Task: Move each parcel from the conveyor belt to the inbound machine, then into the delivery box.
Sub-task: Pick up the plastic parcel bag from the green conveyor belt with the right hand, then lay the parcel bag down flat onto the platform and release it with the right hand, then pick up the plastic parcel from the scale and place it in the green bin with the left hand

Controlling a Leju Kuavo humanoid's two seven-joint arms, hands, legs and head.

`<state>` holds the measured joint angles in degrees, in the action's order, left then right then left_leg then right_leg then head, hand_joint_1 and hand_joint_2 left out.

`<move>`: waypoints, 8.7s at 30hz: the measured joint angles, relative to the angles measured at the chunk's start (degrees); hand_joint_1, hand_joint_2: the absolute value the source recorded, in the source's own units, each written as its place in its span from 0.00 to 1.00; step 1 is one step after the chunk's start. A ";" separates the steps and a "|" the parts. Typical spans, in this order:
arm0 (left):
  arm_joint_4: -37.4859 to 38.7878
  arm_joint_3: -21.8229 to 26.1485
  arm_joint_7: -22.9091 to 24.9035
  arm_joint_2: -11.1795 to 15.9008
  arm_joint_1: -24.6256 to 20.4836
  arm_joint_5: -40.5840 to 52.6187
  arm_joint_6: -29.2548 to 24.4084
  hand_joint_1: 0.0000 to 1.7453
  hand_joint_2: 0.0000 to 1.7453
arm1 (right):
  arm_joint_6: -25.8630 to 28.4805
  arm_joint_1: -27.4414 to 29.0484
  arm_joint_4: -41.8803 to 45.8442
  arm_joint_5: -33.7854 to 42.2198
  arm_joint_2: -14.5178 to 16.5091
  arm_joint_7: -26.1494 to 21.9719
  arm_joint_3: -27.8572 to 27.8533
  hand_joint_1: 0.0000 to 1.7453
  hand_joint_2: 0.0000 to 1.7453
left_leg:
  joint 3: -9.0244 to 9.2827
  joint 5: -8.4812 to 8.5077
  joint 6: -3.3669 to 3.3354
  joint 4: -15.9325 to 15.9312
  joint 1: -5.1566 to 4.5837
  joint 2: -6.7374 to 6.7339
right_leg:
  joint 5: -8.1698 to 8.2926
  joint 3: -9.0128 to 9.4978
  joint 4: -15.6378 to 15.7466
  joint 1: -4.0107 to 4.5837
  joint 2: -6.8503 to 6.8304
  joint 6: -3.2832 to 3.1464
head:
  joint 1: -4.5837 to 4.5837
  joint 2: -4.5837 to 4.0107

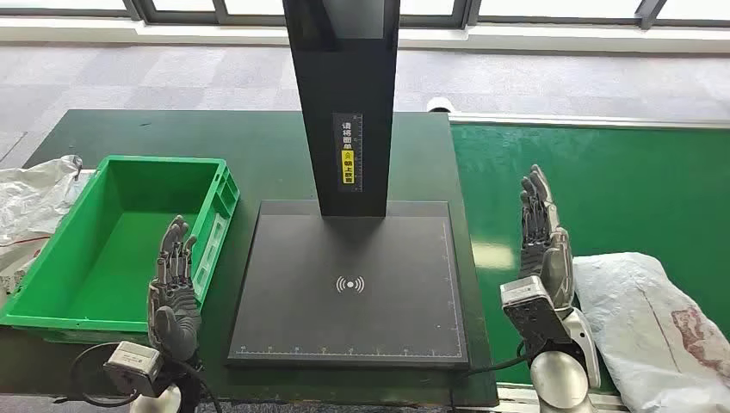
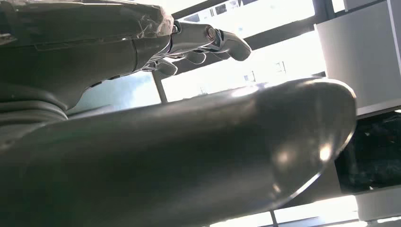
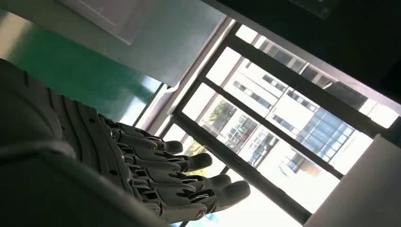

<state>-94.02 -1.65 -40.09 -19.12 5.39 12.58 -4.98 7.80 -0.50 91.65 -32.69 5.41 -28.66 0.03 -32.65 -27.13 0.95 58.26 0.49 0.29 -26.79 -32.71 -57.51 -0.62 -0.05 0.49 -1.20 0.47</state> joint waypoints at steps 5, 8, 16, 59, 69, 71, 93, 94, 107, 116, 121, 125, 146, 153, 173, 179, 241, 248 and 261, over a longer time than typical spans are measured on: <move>0.98 -0.81 1.04 -0.17 -1.45 -0.26 -2.86 0.00 0.00 | 5.00 2.68 -0.03 -8.63 -0.27 4.63 -3.44 0.00 1.00 | -0.01 -0.01 -0.01 0.00 -0.01 -0.01 | 0.00 -0.03 0.00 -0.01 0.01 0.00 | 0.00 0.00; 1.65 -1.58 0.87 -0.28 -1.70 -0.43 -6.10 0.00 0.00 | 8.11 4.25 -0.56 -18.86 -0.98 12.69 -7.28 0.00 1.00 | -0.01 -0.04 -0.04 0.01 -0.02 -0.02 | 0.00 -0.04 0.03 -0.01 0.03 0.00 | -0.01 0.00; 2.83 -2.66 1.69 -0.25 -2.19 -2.48 -4.44 0.00 0.00 | 10.67 5.68 -7.81 -30.57 -2.69 15.11 -24.15 0.00 1.00 | -0.09 -0.08 -0.11 0.03 -0.05 0.00 | 0.00 -0.06 0.05 -0.03 -0.03 0.02 | -0.01 0.00; 6.54 -3.19 2.87 -0.36 -4.55 0.56 -0.21 0.00 0.00 | 14.10 -10.87 -57.44 -39.22 -11.78 25.65 -35.00 0.00 1.00 | -0.09 -0.05 -0.09 0.05 -0.03 -0.03 | 0.07 -0.03 0.03 -0.02 0.06 0.14 | 0.00 0.00; 6.73 -3.61 3.16 -0.50 -4.55 0.88 -0.49 0.00 0.00 | 12.29 -10.48 -57.28 -40.88 -9.93 24.39 -35.00 1.00 1.00 | -0.06 -0.04 -0.11 0.06 -0.04 -0.03 | 0.09 0.03 0.05 -0.03 0.05 0.16 | 0.00 0.00; 6.73 -3.62 3.31 -0.57 -4.54 0.89 -0.59 0.00 0.00 | 13.32 -10.43 -56.86 -39.84 -9.62 23.01 -35.00 1.00 1.00 | -0.06 -0.03 -0.12 0.06 -0.04 -0.03 | 0.10 0.03 0.05 -0.03 0.05 0.17 | 0.00 -0.01; 7.97 -4.35 2.51 -0.66 -4.21 0.71 -2.69 0.00 0.00 | 14.44 -0.39 -24.82 -13.35 0.15 1.88 -35.00 1.00 1.00 | -0.25 -0.02 -0.12 0.05 -0.05 -0.01 | 0.09 -0.14 0.03 -0.04 0.02 0.17 | 0.00 0.00; 7.97 -4.37 2.51 -0.66 -4.20 0.71 -2.70 0.00 0.00 | 14.54 -0.07 -23.71 -12.92 0.49 1.62 -35.00 1.00 1.00 | -0.25 -0.02 -0.12 0.05 -0.05 -0.01 | 0.09 -0.15 0.03 -0.04 0.02 0.17 | 0.00 0.00; 9.57 -5.40 1.68 -0.64 -5.11 0.04 -2.82 0.00 0.00 | 25.28 12.49 1.89 0.32 6.13 -11.44 -27.23 1.00 1.00 | -0.31 -0.06 -0.08 0.02 -0.04 -0.02 | 0.01 -0.25 0.01 -0.02 0.01 0.08 | 0.00 0.00; 11.39 -6.29 1.86 -0.63 -7.36 0.22 -1.72 0.00 0.00 | 26.57 13.73 7.27 -13.17 6.87 -7.92 -14.01 1.00 1.00 | -0.32 0.05 -0.09 0.03 -0.03 -0.11 | 0.12 -0.24 0.00 -0.02 0.08 0.09 | 0.00 -0.01; 12.00 -6.48 1.83 -0.63 -8.79 -0.24 -0.48 0.00 0.00 | 25.65 9.64 5.60 -18.14 6.85 -2.42 -4.73 1.00 1.00 | -0.31 0.15 -0.07 0.03 -0.02 -0.11 | 0.19 -0.26 -0.02 -0.01 0.10 0.08 | 0.00 -0.01; 12.83 -6.50 0.57 -0.62 -9.35 -2.33 0.62 0.00 0.00 | 23.96 6.13 0.69 -18.18 6.42 -0.64 0.51 1.00 1.00 | -0.32 0.16 -0.07 0.03 -0.01 -0.11 | 0.20 -0.26 -0.02 -0.01 0.10 0.08 | 0.00 0.01; 18.43 -7.87 1.00 -0.67 -12.93 -3.99 -7.02 0.00 0.00 | 18.45 -11.63 -34.23 -3.22 8.91 -9.07 12.40 1.00 1.00 | -0.38 0.17 -0.08 0.04 -0.01 -0.06 | 0.21 -0.32 -0.03 -0.01 0.09 0.07 | 0.00 0.00; 20.99 -9.86 2.12 -1.34 -14.20 -3.38 -10.90 0.00 0.00 | 17.84 -15.72 -42.43 -0.86 12.02 -10.54 13.70 0.00 1.00 | -0.38 0.18 -0.07 0.04 -0.01 -0.05 | 0.22 -0.34 -0.03 -0.01 0.08 0.07 | 0.00 0.01; 22.21 -10.70 2.37 -0.49 -14.41 -3.59 -13.64 0.00 0.00 | 7.21 -3.40 -22.55 1.71 5.00 -6.72 13.81 0.00 1.00 | -0.45 0.14 -0.09 0.06 -0.04 -0.01 | 0.20 -0.40 0.01 -0.03 0.03 0.08 | 0.00 -0.01; 21.05 -10.70 2.72 0.51 -13.94 -2.08 -12.24 0.00 0.00 | 4.39 4.43 -6.29 4.25 1.63 -6.06 12.11 0.00 0.00 | -0.48 0.11 -0.08 0.06 -0.04 -0.06 | 0.20 -0.46 0.01 -0.02 0.06 0.09 | 0.00 0.00; 52.65 -30.18 21.25 -3.33 -23.71 57.66 -20.83 0.00 0.75 | 13.98 6.21 22.34 22.75 -3.62 -11.49 4.53 0.00 1.00 | -0.33 0.19 -0.20 0.07 -0.15 -0.01 | 0.29 -0.19 0.02 -0.16 0.01 0.23 | 0.00 0.00; 53.10 -30.59 21.51 -3.57 -23.96 57.05 -20.26 0.75 1.00 | 13.02 4.86 22.07 22.75 -3.62 -11.47 4.87 0.00 1.00 | -0.29 0.21 -0.23 0.07 -0.15 0.00 | 0.29 -0.13 0.02 -0.16 -0.03 0.23 | 0.00 0.00; 48.62 -30.83 19.35 -2.54 -22.39 53.03 -30.39 1.00 1.00 | 12.33 2.21 19.98 22.83 -3.60 -11.46 4.93 0.00 1.00 | -0.30 0.24 -0.26 0.07 -0.15 0.02 | 0.30 -0.11 0.01 -0.15 -0.09 0.23 | 0.00 0.00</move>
<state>-45.40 -32.48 -20.73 -21.67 -17.00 65.60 -35.38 20.12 1.70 111.63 -9.86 1.81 -40.12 4.96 -32.95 -26.90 0.69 58.33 0.34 0.32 -26.49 -32.82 -57.50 -0.77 -0.15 0.72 -1.20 0.47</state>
